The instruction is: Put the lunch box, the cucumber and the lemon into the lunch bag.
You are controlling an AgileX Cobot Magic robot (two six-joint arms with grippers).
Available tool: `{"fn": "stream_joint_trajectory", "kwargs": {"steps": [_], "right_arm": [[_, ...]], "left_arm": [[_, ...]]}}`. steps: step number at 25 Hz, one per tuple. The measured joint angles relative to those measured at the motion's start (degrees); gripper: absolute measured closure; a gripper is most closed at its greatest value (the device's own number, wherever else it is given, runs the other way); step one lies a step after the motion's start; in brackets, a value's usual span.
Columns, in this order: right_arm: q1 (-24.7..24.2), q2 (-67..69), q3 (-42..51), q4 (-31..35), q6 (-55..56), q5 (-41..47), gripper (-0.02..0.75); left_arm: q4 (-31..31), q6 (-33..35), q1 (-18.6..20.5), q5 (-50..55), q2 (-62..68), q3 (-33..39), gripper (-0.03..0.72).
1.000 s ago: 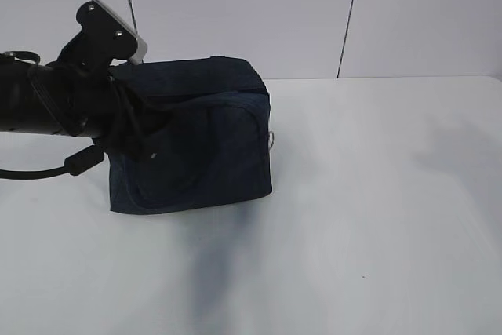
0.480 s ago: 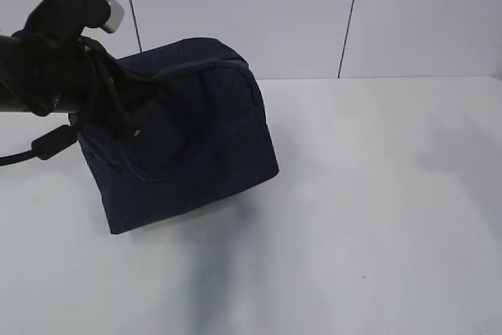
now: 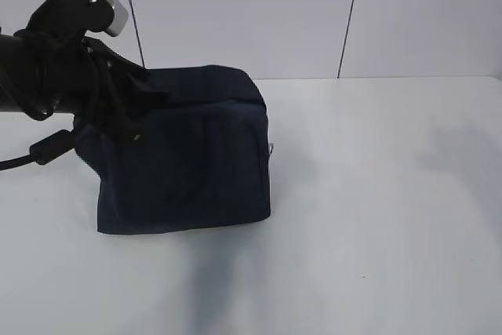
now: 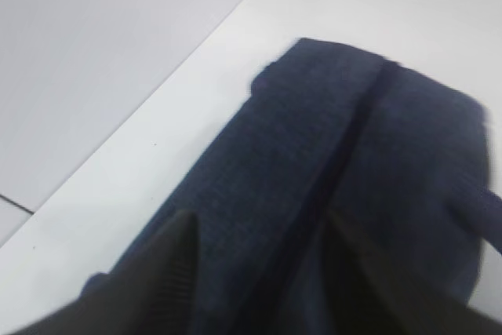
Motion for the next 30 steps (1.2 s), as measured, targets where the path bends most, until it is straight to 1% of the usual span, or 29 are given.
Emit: {"fn": "stream_joint_trajectory", "kwargs": {"steps": [1, 2, 3, 5, 11, 14, 16, 18, 19, 21, 23, 24, 26, 28, 29, 30], "right_arm": [[0.00, 0.00, 0.00, 0.00, -0.10, 0.00, 0.351], [0.00, 0.00, 0.00, 0.00, -0.09, 0.00, 0.351], [0.00, 0.00, 0.00, 0.00, -0.09, 0.00, 0.351], [0.00, 0.00, 0.00, 0.00, -0.09, 0.00, 0.351], [0.00, 0.00, 0.00, 0.00, -0.09, 0.00, 0.351], [0.00, 0.00, 0.00, 0.00, -0.09, 0.00, 0.351], [0.00, 0.00, 0.00, 0.04, -0.09, 0.00, 0.351], [0.00, 0.00, 0.00, 0.13, -0.09, 0.00, 0.351], [0.00, 0.00, 0.00, 0.13, -0.09, 0.00, 0.351], [0.00, 0.00, 0.00, 0.13, -0.09, 0.00, 0.351], [0.00, 0.00, 0.00, 0.13, -0.09, 0.00, 0.351], [0.00, 0.00, 0.00, 0.13, -0.09, 0.00, 0.351], [0.00, 0.00, 0.00, 0.13, -0.09, 0.00, 0.351], [0.00, 0.00, 0.00, 0.13, -0.09, 0.00, 0.351], [0.00, 0.00, 0.00, 0.13, -0.09, 0.00, 0.351], [0.00, 0.00, 0.00, 0.13, -0.09, 0.00, 0.351]], "left_arm": [[0.00, -0.13, 0.00, -0.32, 0.00, 0.00, 0.295], [0.00, -0.63, 0.00, -0.88, 0.00, 0.00, 0.251], [0.00, -1.02, 0.00, -1.27, 0.00, 0.00, 0.227], [0.00, -1.97, 0.00, -1.85, 0.00, 0.00, 0.207], [-0.41, -5.99, 0.00, 0.05, -2.47, 0.00, 0.196], [-1.71, -7.41, 0.00, 0.72, -4.77, 0.00, 0.199], [-3.65, -8.63, 0.43, 0.74, -6.61, -0.37, 0.211], [-8.54, -10.64, 1.82, 1.00, -7.82, -1.06, 0.225], [-10.38, -12.31, 3.15, 1.33, -8.27, -1.20, 0.231], [-11.94, -15.56, 6.49, 4.20, -8.51, -1.29, 0.237], [-11.99, -17.08, 9.37, 10.02, -8.51, -1.29, 0.240], [-10.17, -17.43, 10.46, 12.82, -8.51, -1.54, 0.241], [-1.01, -17.70, 11.41, 18.23, -8.92, -3.22, 0.241], [15.22, -17.83, 11.30, 22.94, -9.70, -5.84, 0.241], [24.50, -17.83, 10.82, 25.49, -10.29, -7.19, 0.241], [32.45, -17.83, 10.00, 28.02, -10.93, -8.21, 0.245]]}}
